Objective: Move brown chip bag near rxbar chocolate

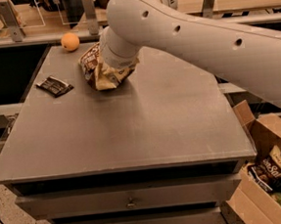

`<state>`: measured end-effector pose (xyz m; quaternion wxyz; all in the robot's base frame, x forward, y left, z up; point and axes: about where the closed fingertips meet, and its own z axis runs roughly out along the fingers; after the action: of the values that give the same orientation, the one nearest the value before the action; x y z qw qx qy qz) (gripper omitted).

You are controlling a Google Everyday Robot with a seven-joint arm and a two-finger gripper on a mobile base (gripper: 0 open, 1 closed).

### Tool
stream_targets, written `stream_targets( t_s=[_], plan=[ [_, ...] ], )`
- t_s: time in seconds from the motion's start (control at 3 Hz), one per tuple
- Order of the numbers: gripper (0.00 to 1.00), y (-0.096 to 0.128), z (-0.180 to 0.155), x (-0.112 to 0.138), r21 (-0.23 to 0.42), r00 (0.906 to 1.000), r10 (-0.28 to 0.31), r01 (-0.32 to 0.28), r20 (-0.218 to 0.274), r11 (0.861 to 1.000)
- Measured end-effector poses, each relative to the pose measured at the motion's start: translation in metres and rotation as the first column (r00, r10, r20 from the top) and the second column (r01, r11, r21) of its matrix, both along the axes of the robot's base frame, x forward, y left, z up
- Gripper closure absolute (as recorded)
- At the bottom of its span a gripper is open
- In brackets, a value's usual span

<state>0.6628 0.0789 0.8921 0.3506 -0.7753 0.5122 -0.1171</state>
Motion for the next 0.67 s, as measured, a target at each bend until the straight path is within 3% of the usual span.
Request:
stream_targets(
  t_s=[0.33,0.67],
  plan=[
    [1.00,0.004,0.016,-0.006,0.065,0.9975,0.043,-0.046,0.056,0.997],
    [1.00,0.009,0.030,-0.016,0.135,0.9912,0.103,-0.114,0.084,0.984]
  ],
)
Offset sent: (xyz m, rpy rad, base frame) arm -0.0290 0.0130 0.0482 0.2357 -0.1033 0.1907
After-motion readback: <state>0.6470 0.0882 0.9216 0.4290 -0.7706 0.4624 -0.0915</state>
